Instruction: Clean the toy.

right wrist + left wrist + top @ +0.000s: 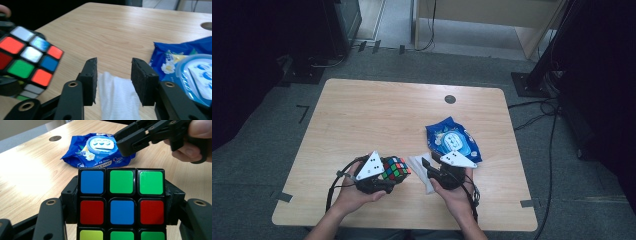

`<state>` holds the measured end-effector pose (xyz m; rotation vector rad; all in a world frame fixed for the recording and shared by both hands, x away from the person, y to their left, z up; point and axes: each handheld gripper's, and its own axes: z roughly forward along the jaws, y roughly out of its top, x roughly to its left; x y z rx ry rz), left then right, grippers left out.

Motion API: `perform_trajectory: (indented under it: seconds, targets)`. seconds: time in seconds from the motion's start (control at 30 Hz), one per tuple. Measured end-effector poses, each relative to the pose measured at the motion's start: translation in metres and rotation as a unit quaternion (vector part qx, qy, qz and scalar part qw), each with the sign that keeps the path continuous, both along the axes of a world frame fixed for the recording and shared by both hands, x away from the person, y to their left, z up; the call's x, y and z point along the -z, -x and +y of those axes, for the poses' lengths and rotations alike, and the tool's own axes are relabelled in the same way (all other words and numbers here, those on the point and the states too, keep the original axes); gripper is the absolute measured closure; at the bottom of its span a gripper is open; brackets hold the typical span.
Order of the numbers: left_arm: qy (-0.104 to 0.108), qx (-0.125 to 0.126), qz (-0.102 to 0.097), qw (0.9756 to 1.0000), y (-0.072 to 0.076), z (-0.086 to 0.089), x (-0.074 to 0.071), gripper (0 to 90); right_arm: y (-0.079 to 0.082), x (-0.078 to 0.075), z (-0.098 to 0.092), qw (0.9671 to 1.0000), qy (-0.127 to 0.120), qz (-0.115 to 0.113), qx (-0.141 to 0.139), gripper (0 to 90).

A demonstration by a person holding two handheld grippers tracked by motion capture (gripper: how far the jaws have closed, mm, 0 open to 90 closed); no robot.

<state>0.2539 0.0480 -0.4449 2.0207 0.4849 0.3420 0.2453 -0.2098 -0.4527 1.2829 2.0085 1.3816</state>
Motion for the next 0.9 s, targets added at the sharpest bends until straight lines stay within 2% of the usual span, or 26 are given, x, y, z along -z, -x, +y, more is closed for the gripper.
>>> perform_trajectory:
  seconds: [0.03, 0.13, 0.23, 0.3, 0.37, 0.43, 0.53, 0.63, 0.67, 0.7, 0.73, 0.77, 0.8, 0.83, 0.9]
  targets:
    - [0.001, 0.000, -0.001, 1.0000, 0.000, 0.000, 0.000, 34.0, 0.000, 0.001, 0.002, 0.9999, -0.002, 0.003, -0.010, 64.7]
    - [0.011, 0.002, 0.000, 0.9999, 0.001, 0.001, -0.002, 34.0, -0.001, 0.011, 0.009, 0.9982, -0.025, 0.033, -0.044, 76.8]
    - [0.022, 0.005, 0.000, 0.9997, 0.002, 0.001, -0.003, 34.0, -0.002, 0.023, 0.019, 0.9926, -0.058, 0.067, -0.082, 84.2]
    - [0.023, 0.007, 0.001, 0.9997, 0.002, 0.000, -0.002, 34.0, -0.001, 0.025, 0.024, 0.9896, -0.077, 0.076, -0.095, 85.9]
    - [0.027, 0.010, 0.005, 0.9996, 0.001, 0.000, -0.001, 34.0, 0.000, 0.023, 0.025, 0.9870, -0.097, 0.073, -0.106, 89.2]
    - [0.037, 0.019, 0.014, 0.9990, 0.001, 0.001, -0.002, 33.9, 0.001, 0.021, 0.024, 0.9871, -0.103, 0.068, -0.102, 90.0]
    - [0.037, 0.030, 0.018, 0.9987, 0.001, 0.001, -0.003, 33.9, 0.002, 0.018, 0.019, 0.9852, -0.124, 0.063, -0.100, 90.0]
    - [0.007, 0.035, 0.009, 0.9993, 0.005, -0.005, -0.001, 33.9, 0.005, 0.013, 0.016, 0.9844, -0.139, 0.046, -0.097, 90.0]
    - [-0.002, 0.032, 0.004, 0.9995, 0.006, -0.008, 0.001, 33.8, 0.005, 0.010, 0.014, 0.9827, -0.147, 0.040, -0.106, 90.0]
    - [-0.008, 0.036, 0.005, 0.9993, 0.006, -0.011, 0.003, 33.9, 0.006, 0.007, 0.016, 0.9795, -0.154, 0.040, -0.123, 90.0]
    - [-0.006, 0.037, 0.004, 0.9993, 0.007, -0.013, 0.005, 33.9, 0.009, 0.004, 0.018, 0.9824, -0.137, 0.030, -0.123, 90.0]
    - [-0.003, 0.037, 0.002, 0.9993, 0.008, -0.014, 0.005, 33.9, 0.013, 0.001, 0.020, 0.9881, -0.115, 0.008, -0.102, 90.0]
    - [0.000, 0.036, 0.000, 0.9994, 0.008, -0.014, 0.004, 33.9, 0.015, -0.001, 0.020, 0.9907, -0.107, -0.003, -0.084, 90.0]
    - [0.004, 0.034, -0.003, 0.9994, 0.008, -0.013, 0.003, 33.9, 0.014, -0.001, 0.018, 0.9917, -0.107, 0.001, -0.071, 90.0]
    - [0.020, 0.026, -0.006, 0.9994, 0.007, -0.008, -0.001, 33.9, 0.010, 0.004, 0.014, 0.9950, -0.087, 0.013, -0.049, 89.6]
